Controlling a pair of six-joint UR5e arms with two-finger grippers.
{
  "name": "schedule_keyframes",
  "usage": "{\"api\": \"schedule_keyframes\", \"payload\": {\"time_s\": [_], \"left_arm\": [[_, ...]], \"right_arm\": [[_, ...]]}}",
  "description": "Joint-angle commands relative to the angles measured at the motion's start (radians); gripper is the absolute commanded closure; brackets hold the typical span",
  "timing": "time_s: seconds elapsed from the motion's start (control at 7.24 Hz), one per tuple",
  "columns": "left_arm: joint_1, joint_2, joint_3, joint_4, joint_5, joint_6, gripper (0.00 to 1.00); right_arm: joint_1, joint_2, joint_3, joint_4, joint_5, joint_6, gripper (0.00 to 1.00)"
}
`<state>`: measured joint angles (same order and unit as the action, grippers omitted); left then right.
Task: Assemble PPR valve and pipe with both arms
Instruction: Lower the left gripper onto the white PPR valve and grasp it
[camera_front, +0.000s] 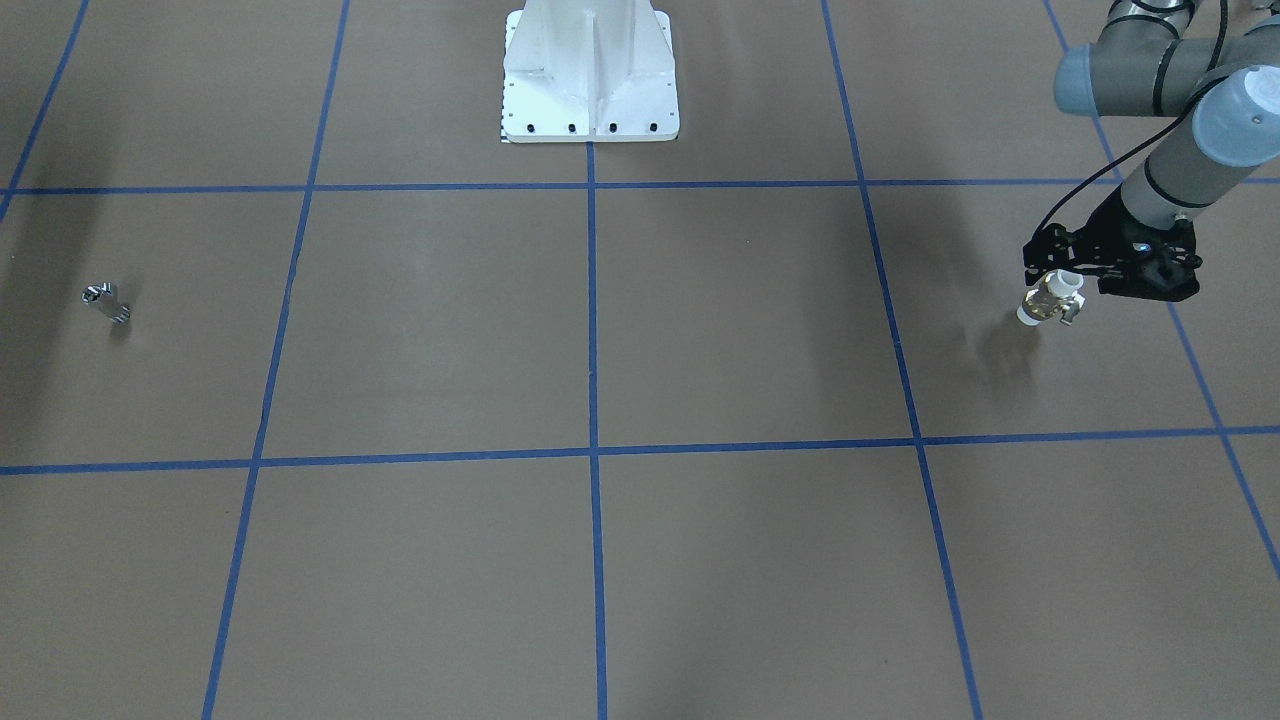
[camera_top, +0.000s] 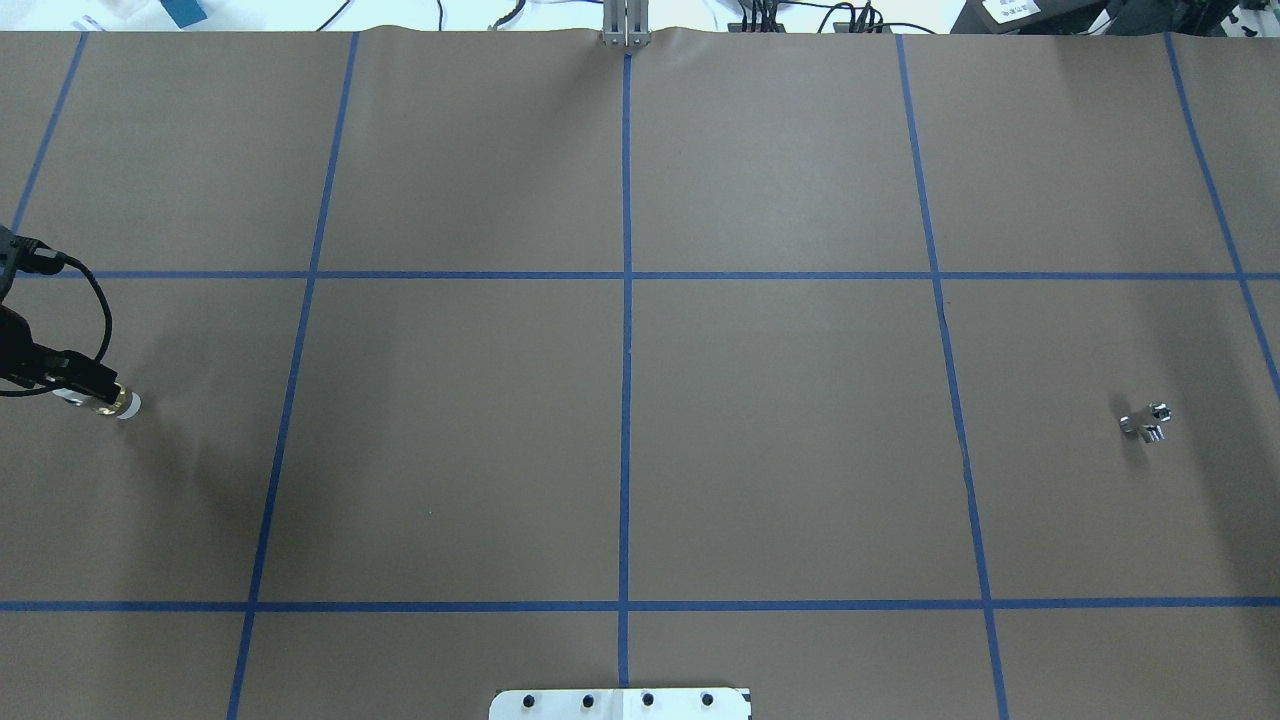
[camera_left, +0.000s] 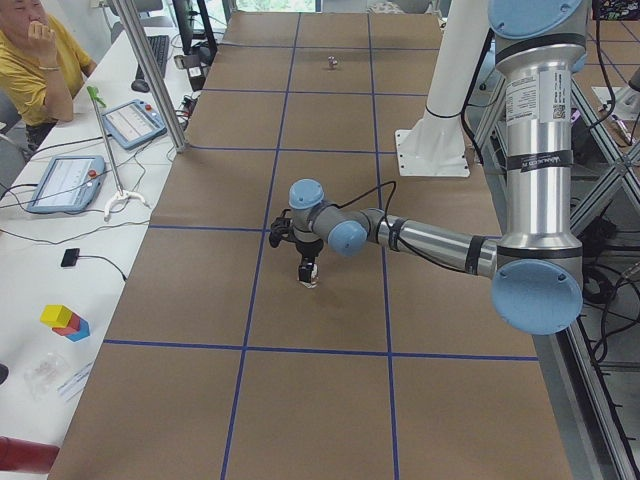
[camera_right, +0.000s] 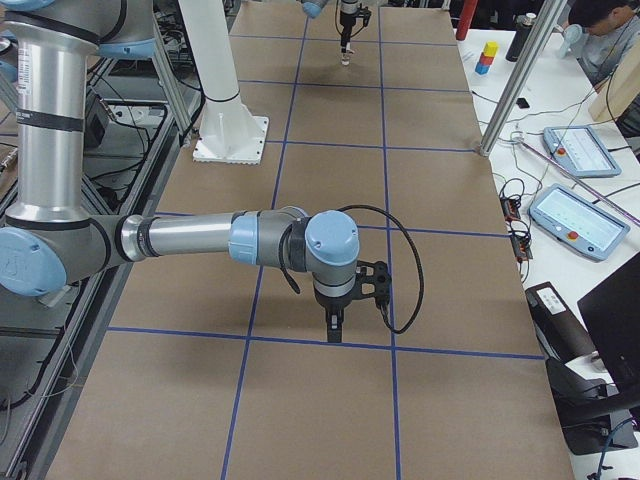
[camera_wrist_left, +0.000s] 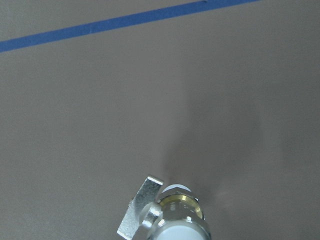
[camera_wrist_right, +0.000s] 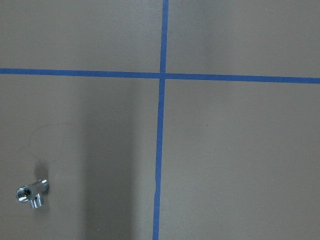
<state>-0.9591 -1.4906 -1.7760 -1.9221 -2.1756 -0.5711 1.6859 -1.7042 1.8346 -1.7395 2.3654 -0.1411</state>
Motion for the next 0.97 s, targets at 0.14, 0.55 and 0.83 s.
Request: {"api": "schedule_keyframes", "payload": {"time_s": [0.14,0.55,0.83], "left_arm": [[0.033,-0.008,0.013,-0.002,-0.001,0.002,0.08],[0.031,-0.013,0.009,0.003,-0.003,0.008,0.7],[0.026,-0.011,-0.011,0.005,-0.009,0.008,1.0]], "right_arm": [[0.0,0.0,0.0,0.0,0.0,0.0,0.0],[0.0,0.0,0.0,0.0,0.0,0.0,0.0],[0.0,0.0,0.0,0.0,0.0,0.002,0.0]]}}
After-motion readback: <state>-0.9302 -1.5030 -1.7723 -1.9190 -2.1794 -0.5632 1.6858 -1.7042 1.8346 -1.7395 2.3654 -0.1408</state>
